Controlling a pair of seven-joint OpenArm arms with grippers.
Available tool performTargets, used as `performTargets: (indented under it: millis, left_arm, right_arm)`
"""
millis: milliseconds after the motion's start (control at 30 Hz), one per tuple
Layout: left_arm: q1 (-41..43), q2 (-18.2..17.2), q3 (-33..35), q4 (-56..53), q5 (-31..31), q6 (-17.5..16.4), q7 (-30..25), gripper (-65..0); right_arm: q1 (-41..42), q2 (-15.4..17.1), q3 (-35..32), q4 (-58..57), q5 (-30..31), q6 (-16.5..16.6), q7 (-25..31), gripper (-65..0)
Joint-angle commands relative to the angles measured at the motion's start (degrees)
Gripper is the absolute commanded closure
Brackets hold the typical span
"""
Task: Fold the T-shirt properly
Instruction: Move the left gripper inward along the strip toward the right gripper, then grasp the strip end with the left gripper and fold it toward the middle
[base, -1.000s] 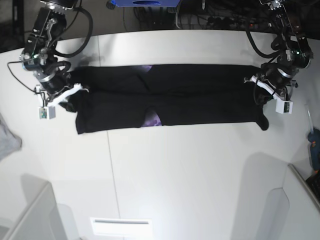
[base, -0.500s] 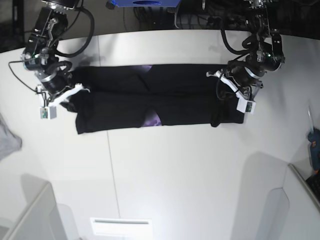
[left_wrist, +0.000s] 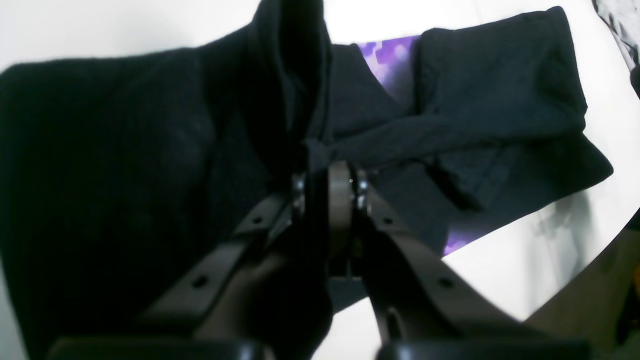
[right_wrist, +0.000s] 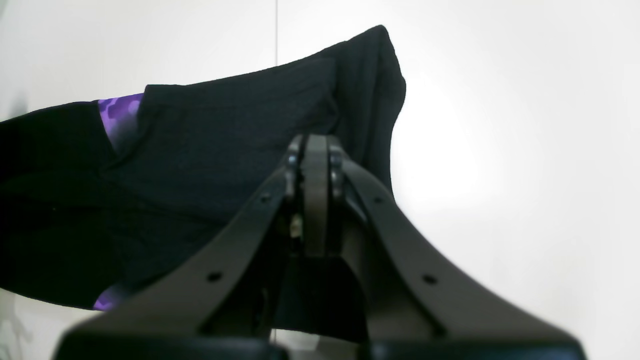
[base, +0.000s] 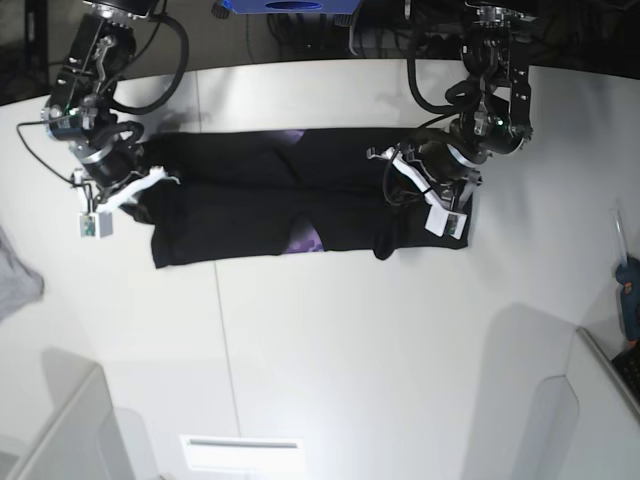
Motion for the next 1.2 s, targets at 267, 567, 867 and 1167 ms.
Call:
performTargets:
  millis: [267, 567, 867, 1167]
  left_arm:
    - [-3.2, -0.1, 5.0, -0.2, -0.9, 0.2, -1.3, 0.0]
    - [-4.3, 1.6, 5.8, -4.4, -0.9, 0.2, -1.3, 0.0]
    - [-5.8, 3.1, 5.8, -4.5, -0.9, 0.2, -1.2, 0.0]
    - [-6.6, 3.4, 8.0, -7.4, -0.9, 0.2, -1.2, 0.0]
  right_arm:
    - [0.5, 0.6, 0.3, 1.0, 0.8, 0.5, 1.4, 0.0]
    - [0.4, 0.6, 0.4, 1.0, 0.8, 0.5, 1.4, 0.0]
    - [0.5, 0.6, 0.3, 1.0, 0.8, 0.5, 1.4, 0.0]
    - [0.5, 0.6, 0.4, 1.0, 0.8, 0.5, 1.4, 0.0]
